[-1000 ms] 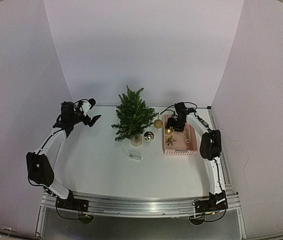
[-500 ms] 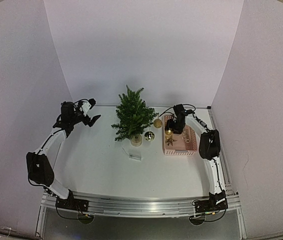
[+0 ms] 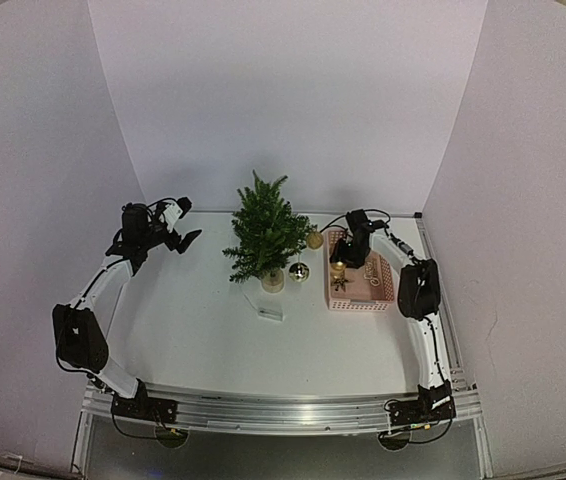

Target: Decorate the small christmas tree

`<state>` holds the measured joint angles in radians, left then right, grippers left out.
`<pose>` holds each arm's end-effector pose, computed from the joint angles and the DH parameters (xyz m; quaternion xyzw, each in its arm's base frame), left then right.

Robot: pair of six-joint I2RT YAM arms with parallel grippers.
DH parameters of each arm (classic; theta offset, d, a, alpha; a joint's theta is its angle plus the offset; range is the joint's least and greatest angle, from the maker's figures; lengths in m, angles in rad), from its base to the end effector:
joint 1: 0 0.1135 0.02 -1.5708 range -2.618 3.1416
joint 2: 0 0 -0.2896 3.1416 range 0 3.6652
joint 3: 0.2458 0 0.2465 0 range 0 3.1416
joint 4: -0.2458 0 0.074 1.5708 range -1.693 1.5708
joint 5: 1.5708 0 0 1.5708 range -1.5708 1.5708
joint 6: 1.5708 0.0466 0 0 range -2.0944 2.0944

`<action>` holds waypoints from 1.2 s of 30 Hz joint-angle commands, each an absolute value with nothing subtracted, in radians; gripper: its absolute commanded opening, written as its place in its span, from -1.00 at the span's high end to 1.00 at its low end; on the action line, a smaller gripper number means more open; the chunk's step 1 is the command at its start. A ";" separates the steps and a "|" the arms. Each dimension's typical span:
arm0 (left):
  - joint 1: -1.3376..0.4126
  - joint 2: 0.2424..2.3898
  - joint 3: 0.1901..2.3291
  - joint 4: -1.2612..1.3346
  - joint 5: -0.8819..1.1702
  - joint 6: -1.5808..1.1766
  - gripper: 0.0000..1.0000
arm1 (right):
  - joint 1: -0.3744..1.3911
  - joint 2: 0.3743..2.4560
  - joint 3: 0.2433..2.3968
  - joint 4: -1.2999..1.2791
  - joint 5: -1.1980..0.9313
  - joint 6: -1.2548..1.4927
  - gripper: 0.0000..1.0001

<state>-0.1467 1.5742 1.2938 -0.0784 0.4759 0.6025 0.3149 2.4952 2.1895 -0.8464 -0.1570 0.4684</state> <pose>0.3683 -0.0760 0.3540 0.4172 0.6943 -0.0637 0.5830 0.5169 0.1760 0.1635 0.0585 0.9735 0.1500 0.1622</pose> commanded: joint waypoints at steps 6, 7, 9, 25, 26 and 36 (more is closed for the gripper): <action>-0.139 1.542 1.306 -0.050 0.482 0.601 -0.99 | 0.317 2.181 2.101 -0.854 -0.112 0.401 0.32; -0.139 1.537 1.302 -0.045 0.484 0.599 -0.99 | 0.317 2.156 2.090 -0.854 -0.106 0.391 0.32; -0.139 1.527 1.294 -0.035 0.491 0.595 -0.99 | 0.317 2.104 2.078 -0.855 -0.103 0.369 0.32; -0.139 1.346 1.223 -0.046 0.583 0.345 -0.97 | 0.466 1.839 2.267 -0.830 -0.353 0.228 0.38; -0.139 1.328 1.219 -0.067 0.604 0.308 -0.96 | 0.492 1.838 2.286 -0.819 -0.347 0.234 0.38; -0.148 1.002 1.055 -0.137 0.631 0.378 -0.98 | 0.745 1.843 2.295 -0.532 -0.252 0.423 0.40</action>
<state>-0.1450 1.1315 1.0992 -0.1109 0.6266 0.2941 0.6645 1.8679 2.2814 -0.6780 -0.3101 0.3430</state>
